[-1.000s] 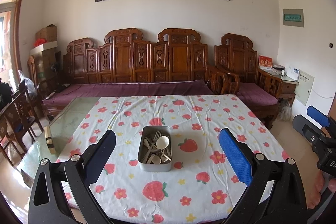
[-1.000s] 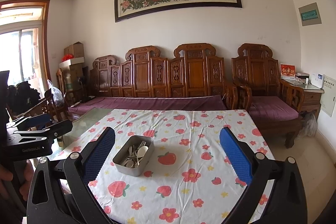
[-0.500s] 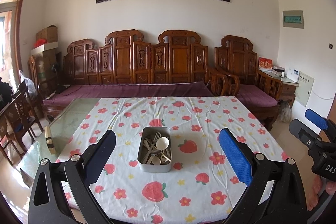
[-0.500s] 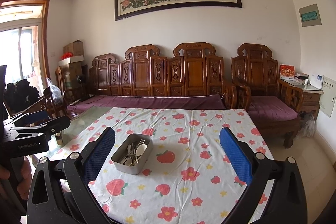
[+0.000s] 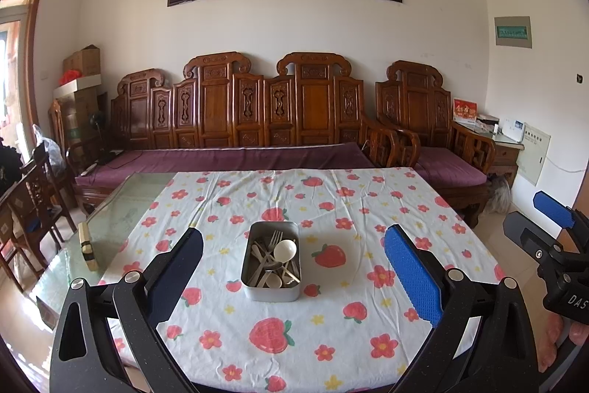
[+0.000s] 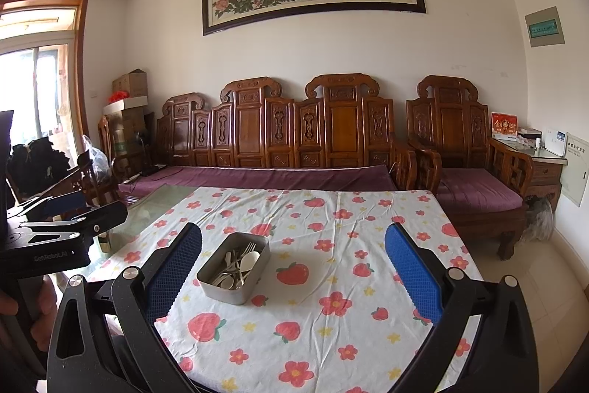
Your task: Organize utensils
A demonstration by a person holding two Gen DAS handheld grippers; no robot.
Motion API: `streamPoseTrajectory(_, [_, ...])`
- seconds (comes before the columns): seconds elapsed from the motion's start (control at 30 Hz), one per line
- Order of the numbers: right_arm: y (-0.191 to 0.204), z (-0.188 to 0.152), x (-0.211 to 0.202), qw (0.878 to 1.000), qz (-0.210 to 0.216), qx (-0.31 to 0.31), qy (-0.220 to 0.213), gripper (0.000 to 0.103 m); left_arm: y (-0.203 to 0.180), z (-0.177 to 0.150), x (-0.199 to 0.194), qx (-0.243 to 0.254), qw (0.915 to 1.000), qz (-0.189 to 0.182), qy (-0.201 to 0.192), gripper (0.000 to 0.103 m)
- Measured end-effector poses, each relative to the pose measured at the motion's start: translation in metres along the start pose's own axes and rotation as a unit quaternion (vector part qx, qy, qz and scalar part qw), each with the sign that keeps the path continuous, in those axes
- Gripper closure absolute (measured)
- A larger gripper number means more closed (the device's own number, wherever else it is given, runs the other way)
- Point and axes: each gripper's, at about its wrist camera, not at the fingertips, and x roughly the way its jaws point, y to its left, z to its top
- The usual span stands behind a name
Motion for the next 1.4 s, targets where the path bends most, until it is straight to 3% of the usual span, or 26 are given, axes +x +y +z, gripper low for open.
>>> streamPoseTrajectory(1.4, [-0.0015, -0.0040, 0.0005, 1.000, -0.003, 0.000, -0.002, 0.003, -0.0038, -0.0009, -0.0003, 0.003, 1.0000, -0.001, 0.000, 0.008])
